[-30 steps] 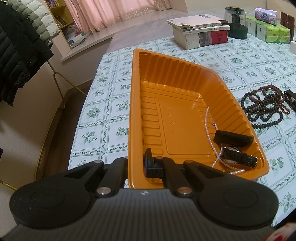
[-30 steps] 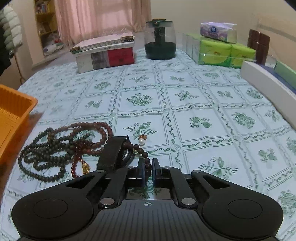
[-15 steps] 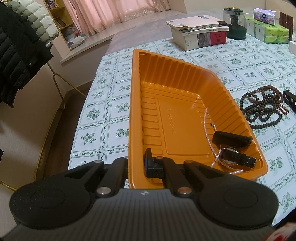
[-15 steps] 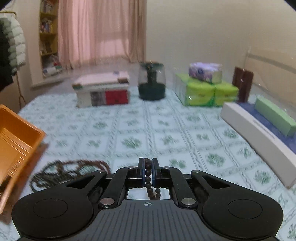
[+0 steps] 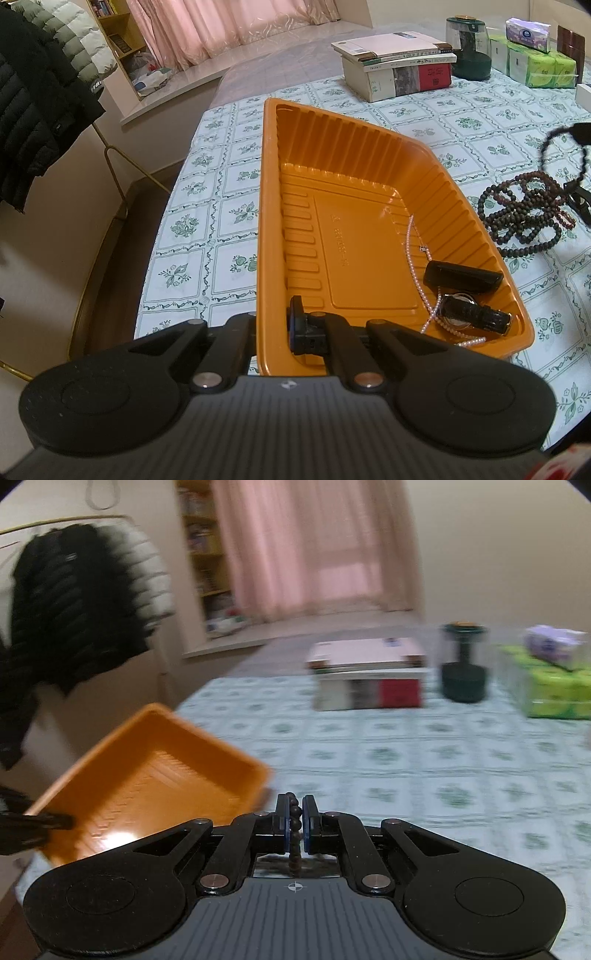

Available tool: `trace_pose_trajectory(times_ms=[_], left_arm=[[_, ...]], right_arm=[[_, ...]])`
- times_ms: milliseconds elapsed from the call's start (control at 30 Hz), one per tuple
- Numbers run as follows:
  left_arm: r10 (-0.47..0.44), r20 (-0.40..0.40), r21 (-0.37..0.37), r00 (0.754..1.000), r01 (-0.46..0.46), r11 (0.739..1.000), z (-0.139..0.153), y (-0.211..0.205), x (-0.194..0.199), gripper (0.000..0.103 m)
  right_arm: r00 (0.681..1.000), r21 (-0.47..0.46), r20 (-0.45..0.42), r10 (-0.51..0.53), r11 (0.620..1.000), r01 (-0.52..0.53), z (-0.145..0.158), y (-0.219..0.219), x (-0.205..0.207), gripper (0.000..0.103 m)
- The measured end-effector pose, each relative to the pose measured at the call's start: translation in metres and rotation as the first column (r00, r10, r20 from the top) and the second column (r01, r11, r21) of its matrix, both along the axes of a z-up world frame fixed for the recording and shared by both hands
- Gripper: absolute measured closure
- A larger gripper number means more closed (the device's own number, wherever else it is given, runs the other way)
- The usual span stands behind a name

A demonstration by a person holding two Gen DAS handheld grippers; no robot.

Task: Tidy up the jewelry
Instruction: 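Carry the bead strand over the tray and open the right tool, then return the right tool to the pile and grasp the black bracelet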

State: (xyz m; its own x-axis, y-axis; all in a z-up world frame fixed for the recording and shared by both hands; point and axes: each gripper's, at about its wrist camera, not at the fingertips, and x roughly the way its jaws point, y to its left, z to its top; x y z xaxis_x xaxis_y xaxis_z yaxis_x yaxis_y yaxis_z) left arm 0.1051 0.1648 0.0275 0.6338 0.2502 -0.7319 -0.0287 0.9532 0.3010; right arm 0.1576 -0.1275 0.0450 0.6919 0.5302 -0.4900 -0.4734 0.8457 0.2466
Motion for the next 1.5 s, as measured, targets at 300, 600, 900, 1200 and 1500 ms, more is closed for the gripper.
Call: trace_pose_trajectory(times_ms=[300,600,900,1200,1500], left_arm=[[-0.005,0.003,-0.005,1.0,0.005,1.0,-0.001,0.001,0.001,0.101],[-0.007,0.004,-0.008,1.0,0.007,1.0,0.0,0.001,0.001,0.101],[-0.006,0.005,-0.01,1.0,0.006,1.0,0.0,0.001,0.002,0.101],[-0.007,0.006,-0.009,1.0,0.007,1.0,0.0,0.002,0.001,0.101],[-0.009,0.008,-0.007,1.0,0.009,1.0,0.001,0.002,0.0,0.101]], right_arm=[[0.982,0.03,-0.041,0.183,0.983,-0.182,-0.004,0.073,0.006,0.097],[0.966,-0.014,-0.063,0.252,0.967,-0.253,-0.018,0.114,0.006,0.096],[0.959,-0.014,-0.086,0.272,0.962,-0.274,-0.025,0.115,-0.002,0.06],[0.99,-0.002,-0.13,0.063,0.998,-0.064,-0.044,0.027,-0.007,0.051],[0.961,-0.045,-0.184,-0.206,0.979,0.201,-0.067,-0.067,-0.014,0.051]])
